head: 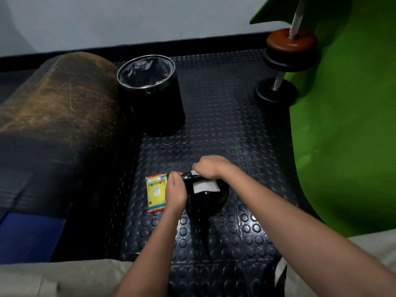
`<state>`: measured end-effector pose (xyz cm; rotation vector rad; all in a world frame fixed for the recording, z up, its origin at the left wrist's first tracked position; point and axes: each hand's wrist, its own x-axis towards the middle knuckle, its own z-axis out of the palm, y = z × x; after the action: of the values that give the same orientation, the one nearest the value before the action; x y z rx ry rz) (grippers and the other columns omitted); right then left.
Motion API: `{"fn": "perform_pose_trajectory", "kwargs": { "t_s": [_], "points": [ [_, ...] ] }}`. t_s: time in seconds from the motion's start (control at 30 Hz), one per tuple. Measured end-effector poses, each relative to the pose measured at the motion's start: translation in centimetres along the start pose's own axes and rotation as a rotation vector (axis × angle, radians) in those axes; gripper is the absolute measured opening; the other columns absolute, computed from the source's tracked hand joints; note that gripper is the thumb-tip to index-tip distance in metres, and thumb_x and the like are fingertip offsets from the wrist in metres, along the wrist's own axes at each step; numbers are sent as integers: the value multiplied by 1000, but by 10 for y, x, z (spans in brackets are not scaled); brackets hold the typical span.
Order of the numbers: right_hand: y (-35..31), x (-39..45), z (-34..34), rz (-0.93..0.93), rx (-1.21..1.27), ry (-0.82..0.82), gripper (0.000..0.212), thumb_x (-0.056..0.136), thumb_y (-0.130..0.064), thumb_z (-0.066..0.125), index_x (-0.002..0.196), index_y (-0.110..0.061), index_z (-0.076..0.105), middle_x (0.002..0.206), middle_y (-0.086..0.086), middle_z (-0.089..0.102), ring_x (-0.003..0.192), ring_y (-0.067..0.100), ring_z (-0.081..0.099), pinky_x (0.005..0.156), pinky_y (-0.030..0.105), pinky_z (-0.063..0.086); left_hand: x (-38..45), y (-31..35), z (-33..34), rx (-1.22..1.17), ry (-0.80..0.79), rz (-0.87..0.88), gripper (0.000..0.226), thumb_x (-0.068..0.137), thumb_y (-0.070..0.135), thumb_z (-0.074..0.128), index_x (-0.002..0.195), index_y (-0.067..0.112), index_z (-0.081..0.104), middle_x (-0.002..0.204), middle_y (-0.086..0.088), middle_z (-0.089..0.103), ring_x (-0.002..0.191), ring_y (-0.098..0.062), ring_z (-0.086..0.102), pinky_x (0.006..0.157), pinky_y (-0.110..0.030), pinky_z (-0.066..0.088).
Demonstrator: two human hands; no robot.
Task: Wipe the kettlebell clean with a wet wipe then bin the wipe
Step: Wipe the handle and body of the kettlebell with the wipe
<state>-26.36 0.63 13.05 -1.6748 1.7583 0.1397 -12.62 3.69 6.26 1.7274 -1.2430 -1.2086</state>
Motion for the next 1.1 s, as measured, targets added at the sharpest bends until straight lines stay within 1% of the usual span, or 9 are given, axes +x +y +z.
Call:
{"fn": "perform_pose_trajectory", "kwargs": {
  "t_s": [0.1, 0.23, 0.33, 0.43, 0.63, 0.8, 0.87, 0.97, 1.1],
  "points": [
    [8, -8, 4, -62, -18, 90, 44, 102, -39, 31, 63, -22, 43, 85, 1, 55, 88, 26, 52, 78, 38, 39, 2, -3, 0, -6, -8, 9, 29, 100, 20, 26, 75, 19, 40, 76, 2, 42, 72, -14, 37, 64, -34, 34],
    [26, -19, 16, -145, -58, 318, 54, 106, -32, 27, 56, -18, 42, 58, -3, 47, 63, 19, 48, 100, 43, 38, 1, -3, 1, -15, -11, 19, 32, 100, 21, 25, 75, 16, 44, 75, 2, 45, 71, -15, 39, 66, -35, 36],
    [43, -26, 34, -178, 58, 521, 55, 108, -34, 29, 54, -24, 37, 52, -7, 42, 65, 19, 51, 109, 42, 33, 0, -2, 1, -29, -15, 10, 32, 100, 22, 23, 82, 12, 49, 77, -1, 45, 71, -15, 39, 64, -33, 37],
    [61, -32, 58, -138, 239, 698, 48, 109, -36, 29, 63, -30, 38, 61, -13, 43, 78, 14, 49, 109, 41, 32, -1, -1, 0, -19, -17, 9, 27, 100, 21, 23, 79, 17, 38, 76, -2, 37, 70, -16, 33, 63, -34, 32],
    [58, -41, 90, 27, 486, 936, 44, 107, -38, 25, 105, -23, 67, 99, -15, 63, 99, 9, 52, 102, 32, 33, 3, 0, 1, 35, -8, 6, 27, 98, 25, 23, 72, 21, 33, 75, 1, 37, 73, -18, 34, 67, -35, 31],
    [34, -45, 108, -4, 508, 1172, 21, 99, -20, 54, 112, -16, 70, 121, -8, 68, 111, 11, 53, 107, 32, 36, 4, 0, 2, 27, 3, -2, 27, 88, 35, 21, 75, 19, 38, 78, -2, 42, 75, -18, 37, 69, -36, 34],
    [28, -44, 113, -76, 463, 1179, 13, 93, -13, 64, 104, -14, 70, 120, -6, 67, 112, 11, 51, 107, 40, 41, 5, 0, 2, 7, 14, -4, 36, 81, 40, 20, 78, 16, 46, 81, -4, 50, 78, -20, 43, 74, -38, 38],
    [26, -43, 113, -199, 338, 1118, 10, 90, -20, 66, 97, -13, 68, 121, -2, 64, 115, 18, 52, 106, 43, 42, 6, -1, 2, -23, 20, -22, 48, 82, 40, 22, 88, 6, 55, 87, -7, 57, 82, -22, 49, 81, -42, 44],
    [33, -45, 102, -236, 292, 1018, 13, 99, -25, 57, 91, -15, 61, 119, -4, 63, 116, 15, 52, 112, 40, 37, 5, 2, 1, -3, 12, -29, 37, 94, 30, 24, 86, 9, 53, 85, -5, 55, 80, -21, 46, 76, -38, 40]
  ]
}}
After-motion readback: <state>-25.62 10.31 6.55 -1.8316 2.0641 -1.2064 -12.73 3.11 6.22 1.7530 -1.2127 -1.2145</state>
